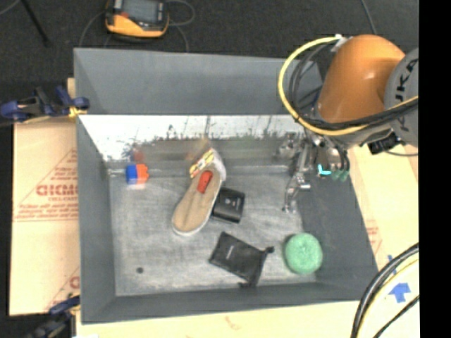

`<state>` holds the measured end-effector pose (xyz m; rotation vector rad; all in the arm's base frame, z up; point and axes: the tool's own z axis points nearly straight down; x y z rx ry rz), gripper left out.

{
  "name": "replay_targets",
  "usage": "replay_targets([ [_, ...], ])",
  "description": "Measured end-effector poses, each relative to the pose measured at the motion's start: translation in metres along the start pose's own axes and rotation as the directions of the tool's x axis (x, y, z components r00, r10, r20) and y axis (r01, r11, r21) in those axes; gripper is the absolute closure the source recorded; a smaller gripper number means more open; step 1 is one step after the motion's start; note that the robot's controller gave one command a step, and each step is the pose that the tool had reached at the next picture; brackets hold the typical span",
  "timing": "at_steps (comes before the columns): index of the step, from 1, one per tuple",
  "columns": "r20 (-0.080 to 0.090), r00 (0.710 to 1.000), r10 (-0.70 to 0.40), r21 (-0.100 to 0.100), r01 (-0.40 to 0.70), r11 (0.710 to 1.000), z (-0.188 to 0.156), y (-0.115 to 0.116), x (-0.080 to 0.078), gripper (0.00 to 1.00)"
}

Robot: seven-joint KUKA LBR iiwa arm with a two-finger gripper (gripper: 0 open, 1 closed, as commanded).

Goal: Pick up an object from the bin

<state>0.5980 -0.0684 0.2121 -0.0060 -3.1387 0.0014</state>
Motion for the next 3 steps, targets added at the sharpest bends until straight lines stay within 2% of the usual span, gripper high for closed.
replay_targets([
  [1,0.008,1.0,-0.002,0.001,0.002,1.0,-0.004,0.0,-0.002,0.0],
  [2,0.01,0.99,-0.139,0.002,0.139,0.99,0.046,0.027,-0.01,0.0],
  [3,0.008,0.999,-0.041,-0.001,0.041,0.999,0.053,0.071,-0.019,0.0],
])
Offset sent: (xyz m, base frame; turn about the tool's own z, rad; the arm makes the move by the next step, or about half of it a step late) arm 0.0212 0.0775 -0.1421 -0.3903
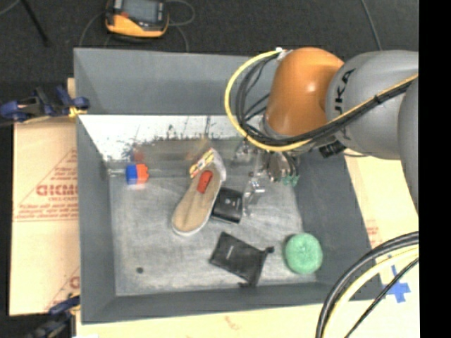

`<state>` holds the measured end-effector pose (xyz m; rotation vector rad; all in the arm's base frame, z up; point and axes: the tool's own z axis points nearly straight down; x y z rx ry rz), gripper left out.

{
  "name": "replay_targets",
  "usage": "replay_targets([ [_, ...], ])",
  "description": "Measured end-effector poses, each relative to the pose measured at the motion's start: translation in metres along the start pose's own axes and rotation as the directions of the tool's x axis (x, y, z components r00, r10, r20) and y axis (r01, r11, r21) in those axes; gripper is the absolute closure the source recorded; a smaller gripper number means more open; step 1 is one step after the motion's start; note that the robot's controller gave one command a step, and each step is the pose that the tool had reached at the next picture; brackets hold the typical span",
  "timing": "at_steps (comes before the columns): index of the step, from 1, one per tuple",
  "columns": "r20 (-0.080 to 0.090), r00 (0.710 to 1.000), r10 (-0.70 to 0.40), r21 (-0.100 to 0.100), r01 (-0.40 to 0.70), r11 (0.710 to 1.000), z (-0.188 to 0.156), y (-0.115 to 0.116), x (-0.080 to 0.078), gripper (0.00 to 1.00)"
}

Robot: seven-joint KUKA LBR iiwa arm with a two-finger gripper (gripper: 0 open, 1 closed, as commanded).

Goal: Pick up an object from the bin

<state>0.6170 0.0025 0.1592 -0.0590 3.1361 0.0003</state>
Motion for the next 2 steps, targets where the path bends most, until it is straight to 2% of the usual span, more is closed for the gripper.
replay_targets([
  [1,0.0,0.986,-0.166,0.0,0.166,0.986,0.025,-0.002,-0.011,0.0],
  [2,-0.002,0.994,0.108,0.001,-0.108,0.994,0.071,-0.002,-0.006,0.0],
])
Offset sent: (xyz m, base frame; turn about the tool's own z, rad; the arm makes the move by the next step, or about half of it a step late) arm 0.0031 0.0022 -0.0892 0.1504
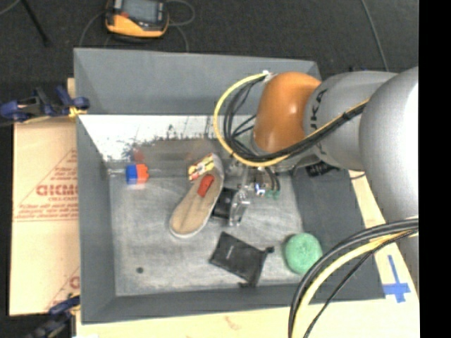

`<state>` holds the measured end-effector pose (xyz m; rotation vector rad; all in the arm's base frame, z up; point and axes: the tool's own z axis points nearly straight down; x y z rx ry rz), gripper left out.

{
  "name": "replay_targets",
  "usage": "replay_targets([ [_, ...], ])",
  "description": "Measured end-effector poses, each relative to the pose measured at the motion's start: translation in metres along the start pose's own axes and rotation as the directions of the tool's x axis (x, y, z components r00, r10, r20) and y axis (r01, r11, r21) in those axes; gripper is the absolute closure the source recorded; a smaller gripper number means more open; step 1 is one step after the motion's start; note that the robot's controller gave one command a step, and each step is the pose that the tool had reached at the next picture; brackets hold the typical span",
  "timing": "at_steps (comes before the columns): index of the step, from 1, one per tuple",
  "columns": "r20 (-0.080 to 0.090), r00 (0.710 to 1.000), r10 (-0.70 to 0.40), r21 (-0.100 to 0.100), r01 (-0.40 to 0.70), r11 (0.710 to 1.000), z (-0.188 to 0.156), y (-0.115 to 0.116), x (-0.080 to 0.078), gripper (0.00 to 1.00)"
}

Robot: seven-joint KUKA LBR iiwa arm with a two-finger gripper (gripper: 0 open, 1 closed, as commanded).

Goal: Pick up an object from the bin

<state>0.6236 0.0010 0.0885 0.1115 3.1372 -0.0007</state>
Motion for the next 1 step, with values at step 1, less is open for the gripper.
replay_targets([
  [1,0.009,0.982,-0.188,0.004,0.188,0.982,0.013,-0.0015,-0.0039,1.0],
])
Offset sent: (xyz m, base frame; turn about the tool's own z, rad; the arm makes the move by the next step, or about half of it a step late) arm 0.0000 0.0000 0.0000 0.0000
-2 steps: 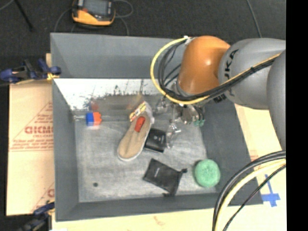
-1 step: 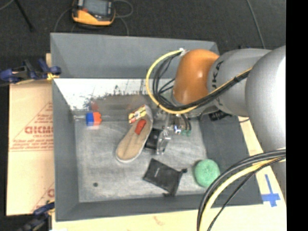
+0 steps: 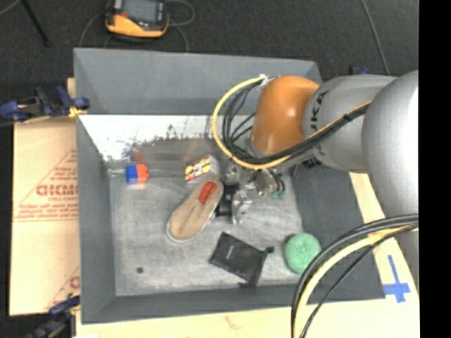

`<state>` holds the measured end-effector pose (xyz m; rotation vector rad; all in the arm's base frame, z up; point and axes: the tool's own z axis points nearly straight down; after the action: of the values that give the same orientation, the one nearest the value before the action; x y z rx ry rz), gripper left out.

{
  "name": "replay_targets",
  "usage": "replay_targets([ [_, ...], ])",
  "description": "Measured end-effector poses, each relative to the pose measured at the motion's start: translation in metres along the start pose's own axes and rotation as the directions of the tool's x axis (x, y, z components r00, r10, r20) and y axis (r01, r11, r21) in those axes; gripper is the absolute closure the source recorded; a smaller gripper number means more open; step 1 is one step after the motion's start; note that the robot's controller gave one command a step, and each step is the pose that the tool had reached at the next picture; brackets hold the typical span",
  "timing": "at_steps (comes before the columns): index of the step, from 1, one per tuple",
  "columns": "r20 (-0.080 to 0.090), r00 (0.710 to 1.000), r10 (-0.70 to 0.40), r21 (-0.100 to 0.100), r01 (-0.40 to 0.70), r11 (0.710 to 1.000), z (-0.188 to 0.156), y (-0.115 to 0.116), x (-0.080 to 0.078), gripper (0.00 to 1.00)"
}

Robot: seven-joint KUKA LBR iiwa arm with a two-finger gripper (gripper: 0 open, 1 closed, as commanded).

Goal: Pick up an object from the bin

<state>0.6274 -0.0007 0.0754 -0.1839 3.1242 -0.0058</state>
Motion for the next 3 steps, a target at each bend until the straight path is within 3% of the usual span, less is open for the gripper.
replay_targets([
  [3,-0.005,1.0,0.001,-0.001,-0.001,1.0,-0.0049,-0.0001,0.0009,1.0],
])
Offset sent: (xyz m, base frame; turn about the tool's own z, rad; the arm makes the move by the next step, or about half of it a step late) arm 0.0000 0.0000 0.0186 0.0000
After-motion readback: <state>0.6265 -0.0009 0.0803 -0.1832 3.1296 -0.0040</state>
